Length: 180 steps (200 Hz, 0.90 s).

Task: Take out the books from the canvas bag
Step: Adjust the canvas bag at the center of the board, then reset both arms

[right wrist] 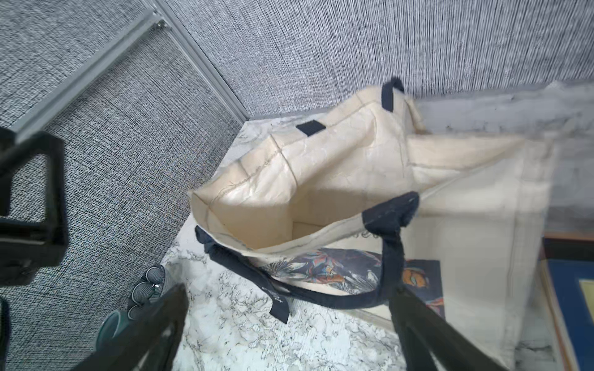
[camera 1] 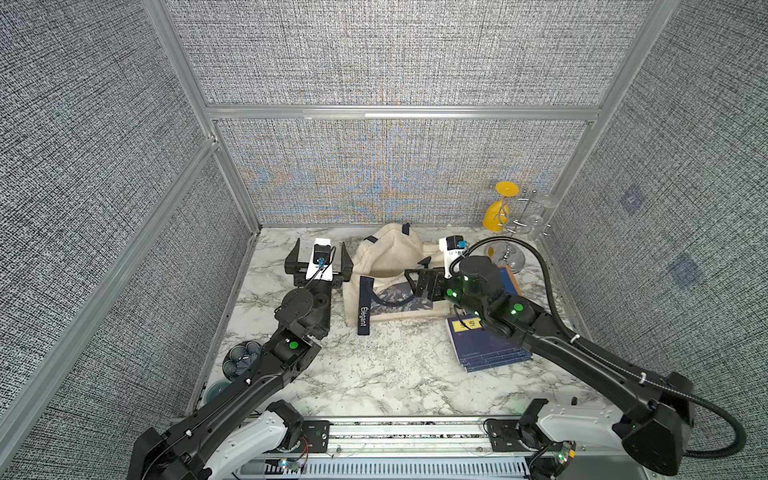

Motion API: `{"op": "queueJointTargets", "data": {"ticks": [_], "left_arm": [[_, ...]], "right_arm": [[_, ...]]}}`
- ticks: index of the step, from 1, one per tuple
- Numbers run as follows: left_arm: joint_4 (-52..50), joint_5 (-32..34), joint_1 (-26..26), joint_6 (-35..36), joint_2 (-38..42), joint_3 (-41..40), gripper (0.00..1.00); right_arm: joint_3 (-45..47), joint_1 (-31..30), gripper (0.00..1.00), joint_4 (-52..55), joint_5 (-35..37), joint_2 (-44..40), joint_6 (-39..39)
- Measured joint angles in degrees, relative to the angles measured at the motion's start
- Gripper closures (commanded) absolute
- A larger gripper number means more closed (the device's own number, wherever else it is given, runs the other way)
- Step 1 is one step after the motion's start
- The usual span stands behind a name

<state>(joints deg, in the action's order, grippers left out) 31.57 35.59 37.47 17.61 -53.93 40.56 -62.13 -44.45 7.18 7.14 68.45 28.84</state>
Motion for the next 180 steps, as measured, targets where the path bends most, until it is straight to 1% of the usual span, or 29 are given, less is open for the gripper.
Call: {"op": "queueJointTargets", "data": {"ticks": [28, 51, 85, 110, 144, 163, 180], "left_arm": [[-2.97, 0.44, -0.81, -4.52, -0.63, 1.62, 0.0], [-6.64, 0.44, -1.25, -8.15, -1.64, 3.13, 0.0], [-10.97, 0.52, -2.75, -12.55, -4.81, 5.09, 0.0], [-14.38, 0.46, -4.85, -15.56, -7.5, 6.25, 0.0], [-16.72, 1.05, -7.3, -17.92, -10.62, 6.78, 0.0], [-16.61, 1.66, -8.5, -18.05, -12.52, 6.45, 0.0], [-16.59, 1.7, -10.67, -18.25, -14.34, 5.27, 0.0]], "right_arm": [[-0.61, 0.17, 0.01, 2.19, 3.8, -2.49, -5.29], [0.59, 0.02, 0.01, 3.37, 7.52, -6.84, -9.88], [7.85, 0.5, 0.01, 0.35, 16.94, -14.38, -18.05], [12.44, 2.05, 0.01, -2.8, 22.99, -17.38, -23.12], [20.87, 5.84, 0.01, -8.66, 28.85, -18.51, -28.92], [26.58, 9.75, 0.01, -13.31, 30.64, -18.53, -31.15], [29.77, 13.84, 0.01, -16.13, 30.84, -17.97, -31.26]]}}
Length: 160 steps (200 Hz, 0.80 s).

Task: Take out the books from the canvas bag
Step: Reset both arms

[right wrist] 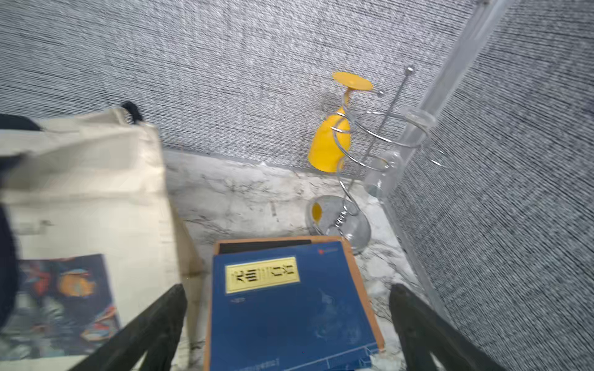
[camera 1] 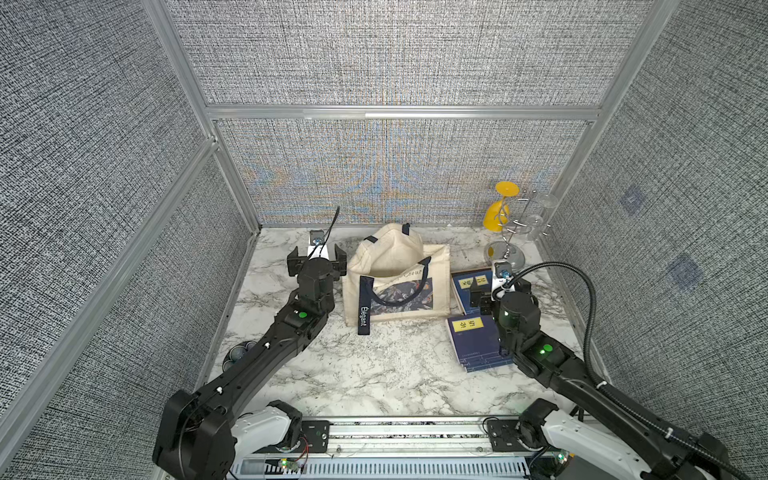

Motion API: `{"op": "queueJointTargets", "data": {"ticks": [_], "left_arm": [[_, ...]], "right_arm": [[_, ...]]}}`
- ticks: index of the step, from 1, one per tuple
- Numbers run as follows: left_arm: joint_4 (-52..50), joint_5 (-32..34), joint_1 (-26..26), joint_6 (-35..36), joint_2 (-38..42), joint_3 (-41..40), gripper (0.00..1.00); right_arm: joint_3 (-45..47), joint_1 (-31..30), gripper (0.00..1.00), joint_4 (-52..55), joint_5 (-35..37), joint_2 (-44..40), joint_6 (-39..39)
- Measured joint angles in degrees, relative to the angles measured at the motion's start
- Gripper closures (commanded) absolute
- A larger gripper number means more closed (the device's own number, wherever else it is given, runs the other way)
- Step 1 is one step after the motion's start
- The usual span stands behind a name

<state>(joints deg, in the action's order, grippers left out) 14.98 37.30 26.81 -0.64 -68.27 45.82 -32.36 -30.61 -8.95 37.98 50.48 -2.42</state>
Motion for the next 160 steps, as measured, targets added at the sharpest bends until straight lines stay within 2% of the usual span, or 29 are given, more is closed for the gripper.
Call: {"op": "queueJointTargets", "data": {"ticks": [36, 67, 94, 122, 160], "left_arm": [[1.99, -0.39, -6.97, -2.75, -1.46, -5.79, 0.0], [4.28, -2.34, -11.17, -2.19, -3.67, -10.05, 0.0], [7.06, -3.74, -15.74, -2.75, -4.98, -12.61, 0.0], [9.29, -7.1, -18.64, -2.19, -6.73, -15.52, 0.0], [16.09, -11.82, -23.34, -2.25, -8.66, -20.55, 0.0]], "right_arm": [[8.46, 9.42, 0.01, -8.72, -0.7, 2.49, 0.57], [11.52, 16.98, 0.01, -14.12, -3.78, 8.83, 2.75], [13.68, 18.25, 0.01, -20.52, -7.63, 17.05, 1.9], [16.92, 18.64, 0.01, -34.86, -9.35, 25.11, 0.24], [16.7, 21.49, 0.01, -47.43, -13.2, 33.35, 0.83]]}}
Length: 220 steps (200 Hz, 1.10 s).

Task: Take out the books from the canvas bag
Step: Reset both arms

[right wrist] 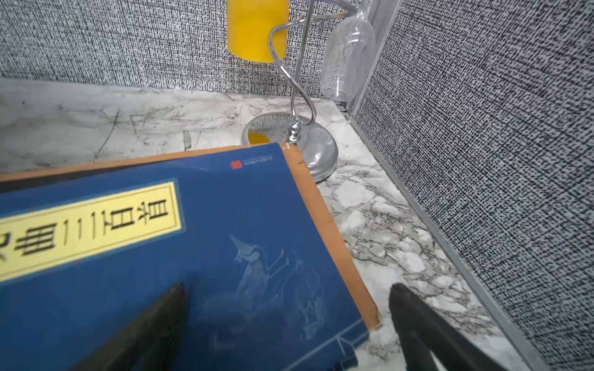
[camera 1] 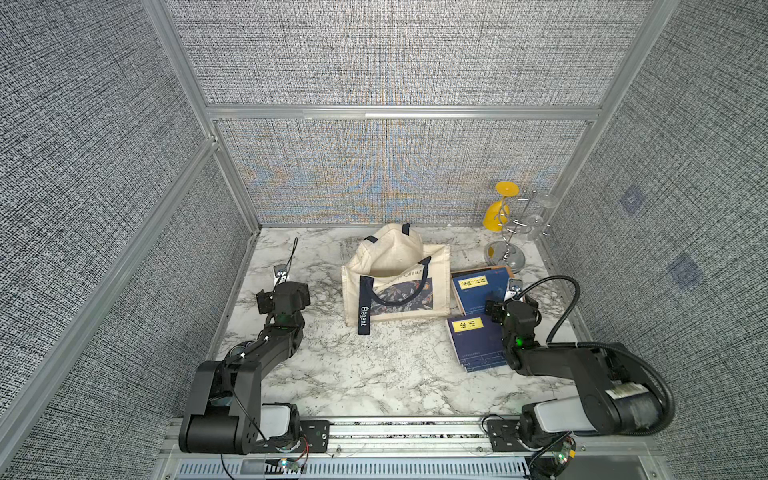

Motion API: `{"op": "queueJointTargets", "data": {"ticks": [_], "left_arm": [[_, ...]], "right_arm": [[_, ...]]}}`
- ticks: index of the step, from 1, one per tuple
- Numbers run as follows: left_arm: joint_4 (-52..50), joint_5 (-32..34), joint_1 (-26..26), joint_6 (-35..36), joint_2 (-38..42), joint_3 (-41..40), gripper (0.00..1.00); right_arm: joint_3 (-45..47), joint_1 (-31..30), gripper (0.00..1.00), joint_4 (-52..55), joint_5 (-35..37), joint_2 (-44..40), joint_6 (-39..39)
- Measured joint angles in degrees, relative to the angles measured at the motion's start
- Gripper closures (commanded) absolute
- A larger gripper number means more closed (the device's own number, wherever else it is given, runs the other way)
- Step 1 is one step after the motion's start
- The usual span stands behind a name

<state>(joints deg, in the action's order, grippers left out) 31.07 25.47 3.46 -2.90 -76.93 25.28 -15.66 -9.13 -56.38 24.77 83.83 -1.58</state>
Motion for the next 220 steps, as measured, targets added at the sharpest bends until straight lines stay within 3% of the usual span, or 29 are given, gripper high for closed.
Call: {"op": "queueJointTargets", "data": {"ticks": [33, 73, 220], "left_arm": [[4.52, -6.01, -1.9, -0.52, -3.69, 0.15, 0.0], [7.82, -12.07, -1.84, 0.52, -7.45, -0.37, 0.0], [23.06, -13.94, -1.79, 0.98, -10.71, -6.8, 0.0]], "right_arm": [[-2.84, 0.85, 0.01, -2.43, -5.14, 4.46, 0.04], [-5.68, 2.91, 0.01, 2.1, -8.24, 4.46, 0.72], [-6.19, 2.97, 0.01, 3.89, -9.57, 3.87, 0.87]]}}
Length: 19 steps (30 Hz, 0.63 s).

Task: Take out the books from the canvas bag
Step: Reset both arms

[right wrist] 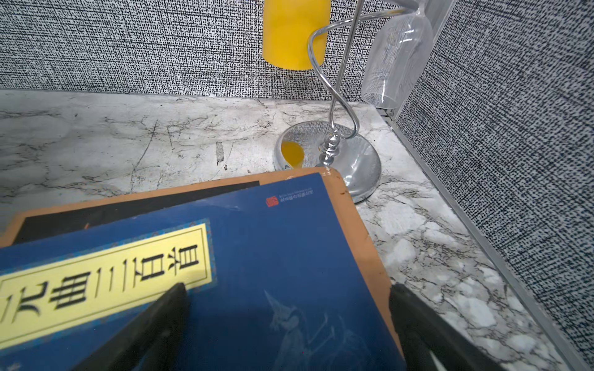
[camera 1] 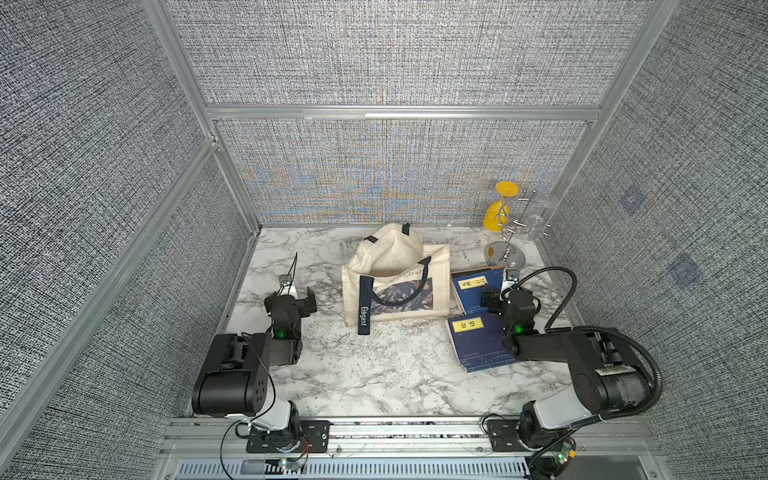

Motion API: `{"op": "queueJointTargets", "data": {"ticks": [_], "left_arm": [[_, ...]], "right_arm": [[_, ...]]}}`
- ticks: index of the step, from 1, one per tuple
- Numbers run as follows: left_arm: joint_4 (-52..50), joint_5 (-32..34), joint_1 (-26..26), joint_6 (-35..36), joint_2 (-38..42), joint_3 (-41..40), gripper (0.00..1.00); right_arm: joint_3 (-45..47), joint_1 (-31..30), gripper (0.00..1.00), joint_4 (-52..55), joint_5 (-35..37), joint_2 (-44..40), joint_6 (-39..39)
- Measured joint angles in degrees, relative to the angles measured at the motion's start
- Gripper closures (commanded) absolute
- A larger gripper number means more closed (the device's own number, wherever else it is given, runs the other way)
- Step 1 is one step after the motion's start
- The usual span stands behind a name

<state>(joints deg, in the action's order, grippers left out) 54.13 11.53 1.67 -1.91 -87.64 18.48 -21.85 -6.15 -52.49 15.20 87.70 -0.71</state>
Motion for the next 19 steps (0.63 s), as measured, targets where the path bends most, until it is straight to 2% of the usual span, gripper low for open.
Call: {"op": "queueJointTargets", "data": {"ticks": [19], "left_arm": [[0.15, -1.22, -0.42, 0.04, -0.11, 0.79, 0.0]], "right_arm": [[0.0, 0.0, 0.01, 0.0, 0.0, 0.0, -0.02]]}}
